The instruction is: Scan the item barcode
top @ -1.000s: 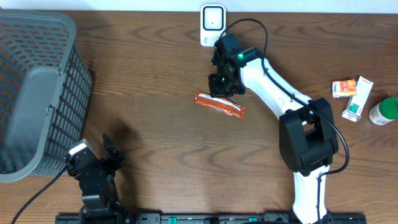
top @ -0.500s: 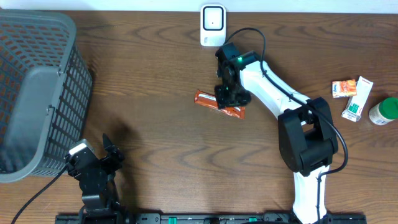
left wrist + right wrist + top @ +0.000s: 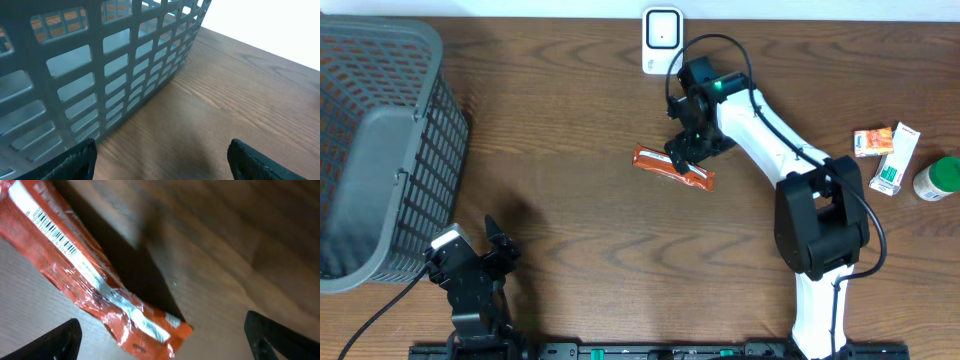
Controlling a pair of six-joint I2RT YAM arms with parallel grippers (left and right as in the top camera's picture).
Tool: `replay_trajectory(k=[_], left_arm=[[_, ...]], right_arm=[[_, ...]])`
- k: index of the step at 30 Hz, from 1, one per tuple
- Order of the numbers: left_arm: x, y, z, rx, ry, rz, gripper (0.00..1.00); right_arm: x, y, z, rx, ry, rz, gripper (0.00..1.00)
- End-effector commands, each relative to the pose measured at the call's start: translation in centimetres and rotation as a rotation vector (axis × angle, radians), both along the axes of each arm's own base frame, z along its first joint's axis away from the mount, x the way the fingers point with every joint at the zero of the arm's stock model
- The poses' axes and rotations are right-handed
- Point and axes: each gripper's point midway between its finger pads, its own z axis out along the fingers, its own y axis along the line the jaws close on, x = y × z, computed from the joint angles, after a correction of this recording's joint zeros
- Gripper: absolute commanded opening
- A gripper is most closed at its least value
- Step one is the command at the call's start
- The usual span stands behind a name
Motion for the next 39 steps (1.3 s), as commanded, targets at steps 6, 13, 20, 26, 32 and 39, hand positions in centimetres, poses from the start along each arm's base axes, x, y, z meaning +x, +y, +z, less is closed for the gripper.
replay_trajectory(k=[6,13,20,26,32,39], left_arm=[[-0.1,0.3,-0.3,-0.001,0.003,0.017,0.84],[-0.1,0.3,-0.3,-0.001,0.003,0.017,0.84],[-0.1,0.3,-0.3,-0.001,0.003,0.017,0.84],[-0.1,0.3,-0.3,-0.001,0.003,0.017,0.84],[-0.1,0.3,-0.3,-0.001,0.003,0.017,0.84],[-0.1,0.3,-0.3,-0.001,0.003,0.017,0.84]], right_arm=[[-2.8,2.0,-1.2,0.132,0.068,0.252,0.85],[-3.5,1.5,-3.9,0.131,0.063,0.249,0.66],[-4.5,1.0,-5.7,0.125,0.072,0.242,0.01],[-3.4,1.2,-3.9,0.125,0.07,0.181,0.01],[-1.9,1.7,1.0,0.099,0.055,0.191,0.02],[-2.3,4.8,8.0,0.116,-0.036,0.293,0.02]])
